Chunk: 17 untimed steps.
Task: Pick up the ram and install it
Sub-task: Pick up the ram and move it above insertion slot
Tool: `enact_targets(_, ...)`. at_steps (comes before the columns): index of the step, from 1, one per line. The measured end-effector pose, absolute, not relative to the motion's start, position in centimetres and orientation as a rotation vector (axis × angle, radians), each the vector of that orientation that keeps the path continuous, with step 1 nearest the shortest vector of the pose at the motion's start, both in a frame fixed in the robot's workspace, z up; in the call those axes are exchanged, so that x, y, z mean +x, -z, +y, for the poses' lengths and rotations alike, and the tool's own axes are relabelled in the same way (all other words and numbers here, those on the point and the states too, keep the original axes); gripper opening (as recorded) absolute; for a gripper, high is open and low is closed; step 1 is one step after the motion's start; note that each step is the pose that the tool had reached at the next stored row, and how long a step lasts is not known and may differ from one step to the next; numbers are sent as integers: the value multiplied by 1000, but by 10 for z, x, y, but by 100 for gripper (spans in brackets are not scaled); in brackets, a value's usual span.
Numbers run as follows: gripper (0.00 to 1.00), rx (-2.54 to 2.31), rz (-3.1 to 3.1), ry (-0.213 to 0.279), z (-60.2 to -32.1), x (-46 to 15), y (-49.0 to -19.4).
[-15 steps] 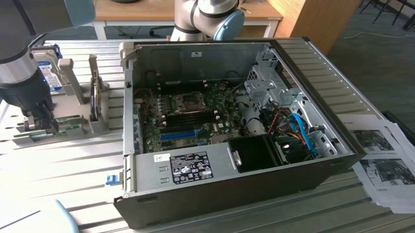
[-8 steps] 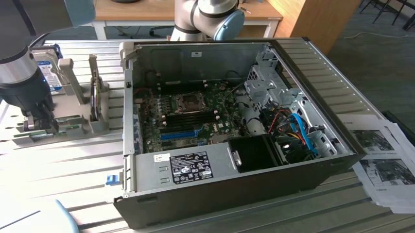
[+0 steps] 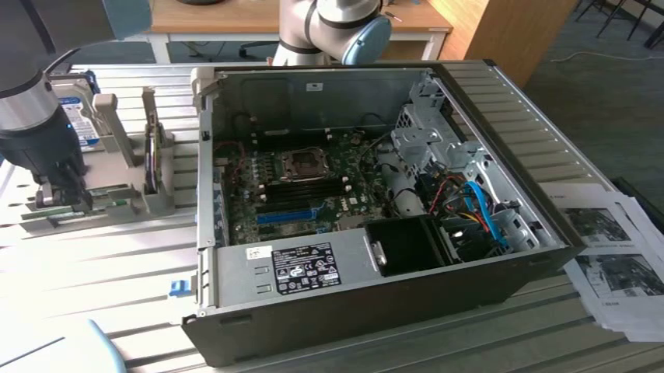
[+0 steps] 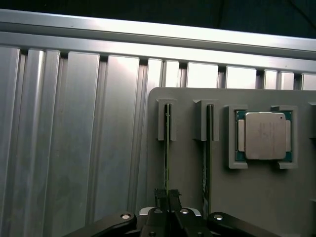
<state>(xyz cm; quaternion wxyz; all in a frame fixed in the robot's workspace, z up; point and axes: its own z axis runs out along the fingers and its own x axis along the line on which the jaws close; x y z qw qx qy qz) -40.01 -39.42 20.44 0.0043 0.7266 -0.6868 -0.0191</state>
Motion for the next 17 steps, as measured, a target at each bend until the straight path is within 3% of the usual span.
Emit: enact_targets(17,11,2276,-2152,60,-394,-400,-226)
